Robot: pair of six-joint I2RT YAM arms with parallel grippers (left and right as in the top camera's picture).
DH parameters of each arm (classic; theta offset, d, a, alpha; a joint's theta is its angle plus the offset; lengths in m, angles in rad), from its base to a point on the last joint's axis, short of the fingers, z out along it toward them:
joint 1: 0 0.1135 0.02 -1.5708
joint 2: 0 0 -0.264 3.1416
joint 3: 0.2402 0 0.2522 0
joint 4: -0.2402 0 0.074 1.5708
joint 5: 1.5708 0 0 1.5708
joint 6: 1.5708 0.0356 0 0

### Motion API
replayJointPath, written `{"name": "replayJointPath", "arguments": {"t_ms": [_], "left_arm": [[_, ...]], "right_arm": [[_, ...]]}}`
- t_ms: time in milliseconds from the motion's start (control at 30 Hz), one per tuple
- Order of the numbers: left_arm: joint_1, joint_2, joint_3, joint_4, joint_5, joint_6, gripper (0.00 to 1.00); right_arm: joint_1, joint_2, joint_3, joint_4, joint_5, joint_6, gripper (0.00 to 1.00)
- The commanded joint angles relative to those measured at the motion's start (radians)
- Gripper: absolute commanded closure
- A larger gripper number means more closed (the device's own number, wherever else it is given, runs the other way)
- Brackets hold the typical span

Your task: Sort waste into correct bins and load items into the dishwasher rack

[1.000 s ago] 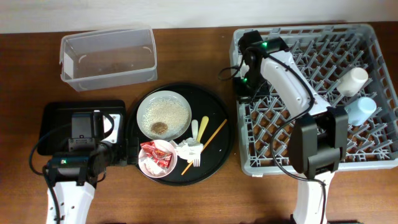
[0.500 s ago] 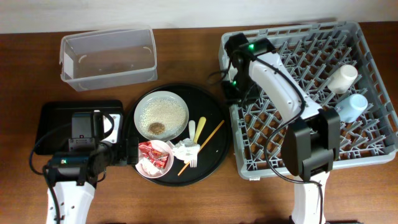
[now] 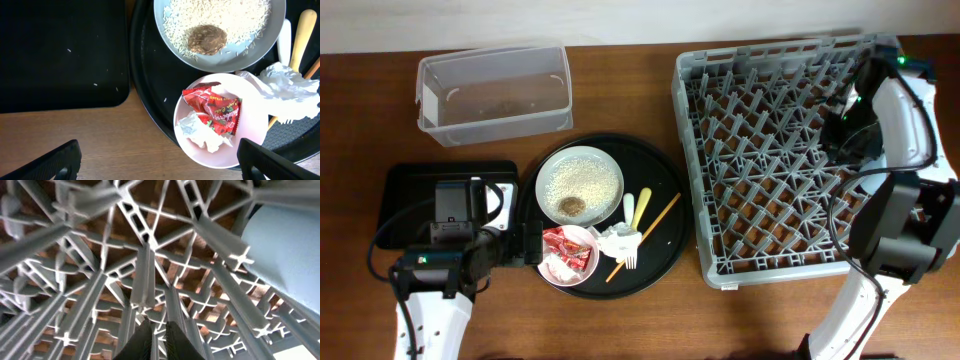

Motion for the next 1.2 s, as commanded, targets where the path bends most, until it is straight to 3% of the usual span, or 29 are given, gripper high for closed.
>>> {"name": "replayJointPath", "arguments": {"t_ms": [0,200,433,467,567,633,700,733,833,933,1000,1167], "left_arm": [[0.006,-0.002,0.016,-0.001,0.011,-0.006,0.01],[0.006,-0.002,0.016,-0.001,0.011,-0.006,0.01],[0.006,-0.002,0.016,-0.001,0.011,-0.006,0.01],[0.006,-0.002,0.016,-0.001,0.011,-0.006,0.01],[0.006,-0.002,0.016,0.003,0.011,-0.006,0.01],[0.006,-0.002,0.016,0.007,0.011,-0.006,0.01],[0.006,-0.002,0.016,0.056,0.077,-0.011,0.01],[0.003,-0.002,0.016,0.104,0.115,-0.075,0.01],[-0.156,0.077,0.031,0.179,0.109,-0.089,0.00],[-0.412,0.338,0.157,0.229,0.053,-0.097,0.01],[-0.485,0.476,0.205,0.232,0.045,-0.096,0.01],[-0.584,0.619,0.204,0.166,-0.002,-0.097,0.01]], "right_arm": [[0.001,-0.006,-0.038,-0.035,0.013,-0.003,0.85],[0.001,-0.006,-0.039,-0.155,0.076,-0.003,0.85],[0.001,-0.021,0.020,-0.142,0.060,-0.004,0.83],[0.001,-0.037,0.071,-0.149,0.019,-0.031,0.78],[0.001,-0.161,0.192,-0.154,-0.180,-0.150,0.50],[0.019,-0.246,0.193,-0.162,-0.435,-0.314,0.45],[0.076,-0.267,0.193,-0.191,-0.442,-0.324,0.45],[0.109,-0.266,0.187,-0.203,-0.441,-0.325,0.45],[0.152,-0.266,0.187,-0.206,-0.306,-0.244,0.43],[0.151,-0.266,0.187,-0.232,-0.276,-0.243,0.42],[0.151,-0.266,0.187,-0.233,-0.254,-0.242,0.41],[0.151,-0.266,0.185,-0.234,-0.245,-0.242,0.41]]}}
